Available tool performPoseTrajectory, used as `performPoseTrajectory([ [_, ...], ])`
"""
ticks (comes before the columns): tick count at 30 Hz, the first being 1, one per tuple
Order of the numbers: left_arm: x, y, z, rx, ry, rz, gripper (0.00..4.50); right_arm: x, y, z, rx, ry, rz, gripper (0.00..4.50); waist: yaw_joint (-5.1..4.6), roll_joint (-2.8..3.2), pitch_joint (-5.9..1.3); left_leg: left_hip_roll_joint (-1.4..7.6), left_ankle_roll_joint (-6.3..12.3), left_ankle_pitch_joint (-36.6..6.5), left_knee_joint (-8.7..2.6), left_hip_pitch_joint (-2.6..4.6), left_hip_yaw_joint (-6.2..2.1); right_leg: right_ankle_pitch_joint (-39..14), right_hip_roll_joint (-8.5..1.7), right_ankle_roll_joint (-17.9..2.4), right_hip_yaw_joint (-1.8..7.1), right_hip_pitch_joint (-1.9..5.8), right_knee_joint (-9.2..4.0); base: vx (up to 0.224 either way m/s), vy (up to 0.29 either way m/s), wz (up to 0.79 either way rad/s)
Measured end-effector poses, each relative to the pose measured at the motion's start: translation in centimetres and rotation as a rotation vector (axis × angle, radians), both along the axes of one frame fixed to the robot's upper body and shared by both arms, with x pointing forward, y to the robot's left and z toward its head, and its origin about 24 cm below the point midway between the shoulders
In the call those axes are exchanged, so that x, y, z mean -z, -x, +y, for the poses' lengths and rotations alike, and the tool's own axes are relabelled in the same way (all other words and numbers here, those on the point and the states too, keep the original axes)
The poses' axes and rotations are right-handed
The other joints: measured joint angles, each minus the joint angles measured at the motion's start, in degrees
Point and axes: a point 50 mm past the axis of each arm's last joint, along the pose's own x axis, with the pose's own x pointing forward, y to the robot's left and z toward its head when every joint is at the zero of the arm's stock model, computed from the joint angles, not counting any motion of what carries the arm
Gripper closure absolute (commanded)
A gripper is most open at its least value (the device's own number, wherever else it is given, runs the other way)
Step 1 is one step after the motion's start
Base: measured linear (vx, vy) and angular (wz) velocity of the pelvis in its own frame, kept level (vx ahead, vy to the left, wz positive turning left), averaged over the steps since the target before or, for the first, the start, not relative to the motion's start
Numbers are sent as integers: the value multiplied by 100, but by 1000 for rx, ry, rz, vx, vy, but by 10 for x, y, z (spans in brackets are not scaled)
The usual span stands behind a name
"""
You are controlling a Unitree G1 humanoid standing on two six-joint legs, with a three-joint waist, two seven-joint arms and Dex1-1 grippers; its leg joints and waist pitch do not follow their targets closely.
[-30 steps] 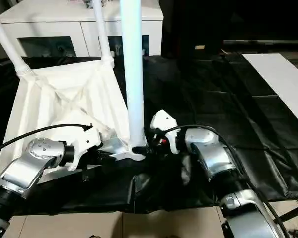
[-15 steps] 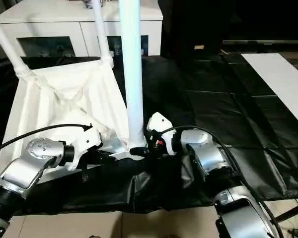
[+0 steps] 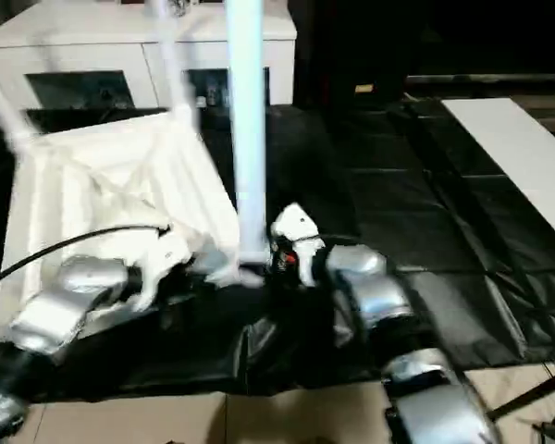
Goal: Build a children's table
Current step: Rotate leg to tighten
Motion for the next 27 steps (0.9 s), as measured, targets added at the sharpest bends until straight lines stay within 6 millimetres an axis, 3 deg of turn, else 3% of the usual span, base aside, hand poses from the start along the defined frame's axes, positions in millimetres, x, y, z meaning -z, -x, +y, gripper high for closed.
performPoseTrajectory([
  [6,-1,-18,-36,-166,21,4,450,3,-10,5,347,-11,-12,180,12,12,-7,-9,0,0,0,0,2,1,-3,0,6,4,-7,0,0,0],
  [11,1,-28,-56,-224,-11,-33,450,4,-17,11,498,7,-15,181,29,54,-35,-14,1,0,-2,1,-3,-2,-5,3,4,18,-22,0,0,0],
  [17,2,-27,-54,-214,-26,-49,450,4,-15,10,465,-21,-16,109,37,67,-45,-13,1,0,-5,0,-10,-5,-6,9,-3,26,-27,0,0,0],
  [20,2,-28,-42,-226,-45,-55,450,5,-11,12,391,-49,-6,68,-41,54,-40,-10,0,0,-5,-10,-22,-1,-1,7,-10,22,-27,0,0,0],
  [24,1,-23,-28,-161,-64,-54,450,-1,-9,8,240,-37,-17,68,-138,48,-40,-10,-1,-1,-11,-8,-51,-2,4,8,-24,14,-27,0,0,0],
  [27,1,-14,-16,-75,-58,-47,450,-10,-4,-4,62,13,-59,68,-122,47,-41,-9,-2,-2,-14,-8,-71,3,6,-1,-34,13,-26,0,0,0],
])
